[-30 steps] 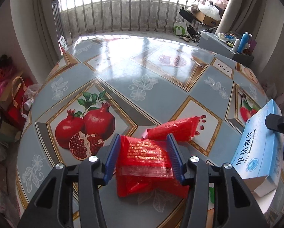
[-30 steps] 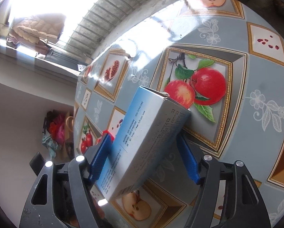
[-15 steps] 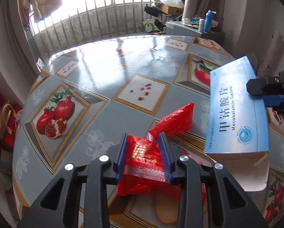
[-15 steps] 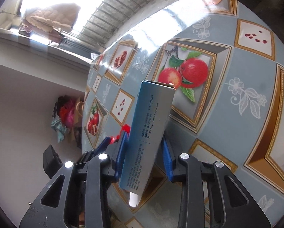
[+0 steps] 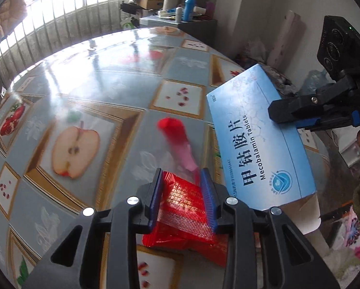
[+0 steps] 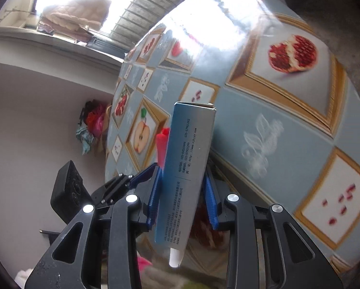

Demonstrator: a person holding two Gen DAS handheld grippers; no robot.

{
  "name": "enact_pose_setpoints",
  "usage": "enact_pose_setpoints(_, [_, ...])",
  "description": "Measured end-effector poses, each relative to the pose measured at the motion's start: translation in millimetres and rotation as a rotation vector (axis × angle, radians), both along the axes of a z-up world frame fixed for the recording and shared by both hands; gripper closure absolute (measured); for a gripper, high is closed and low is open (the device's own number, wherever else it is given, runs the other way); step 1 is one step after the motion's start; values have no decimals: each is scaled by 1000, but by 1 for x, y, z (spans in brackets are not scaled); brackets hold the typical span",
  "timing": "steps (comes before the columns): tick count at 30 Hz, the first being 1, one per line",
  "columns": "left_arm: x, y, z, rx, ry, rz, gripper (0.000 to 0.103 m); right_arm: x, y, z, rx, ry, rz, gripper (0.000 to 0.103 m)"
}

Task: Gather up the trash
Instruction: 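Lift the red bag and blue Mecobalamin box off the table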

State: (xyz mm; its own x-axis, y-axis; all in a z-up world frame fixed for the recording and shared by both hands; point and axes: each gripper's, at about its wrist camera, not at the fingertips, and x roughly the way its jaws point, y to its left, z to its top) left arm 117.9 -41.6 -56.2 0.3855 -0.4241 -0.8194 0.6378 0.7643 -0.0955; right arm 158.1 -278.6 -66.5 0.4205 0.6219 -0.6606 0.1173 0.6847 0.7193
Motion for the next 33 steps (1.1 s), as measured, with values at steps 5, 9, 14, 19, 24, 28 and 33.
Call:
enact_pose_setpoints(5, [-19,4,11,-58,-28,-4,66,-39,-23,-1,-77,1,-27,63])
enact_pose_setpoints(9, [-14,21,33,-132,-60,61,54,-47,-37,-6,-94,-7,-94,52])
enact_pose_setpoints(14, [-22,42,46,-134,-44,107,52,-53,-43,-16,-75,-8,-150,45])
enact_pose_setpoints(19, [-40,53,30,-151,92,150,52,-61,-36,-20,-93,-3,-183,43])
enact_pose_setpoints(24, [-55,53,11,-217,232,182,52,-65,-32,-20,-100,-1,-193,43])
enact_pose_setpoints(28, [-58,43,4,-224,254,169,52,-68,-28,-19,-114,5,-205,42])
enact_pose_setpoints(33, [-52,34,5,-213,208,195,54,-73,-25,-20,-136,11,-230,41])
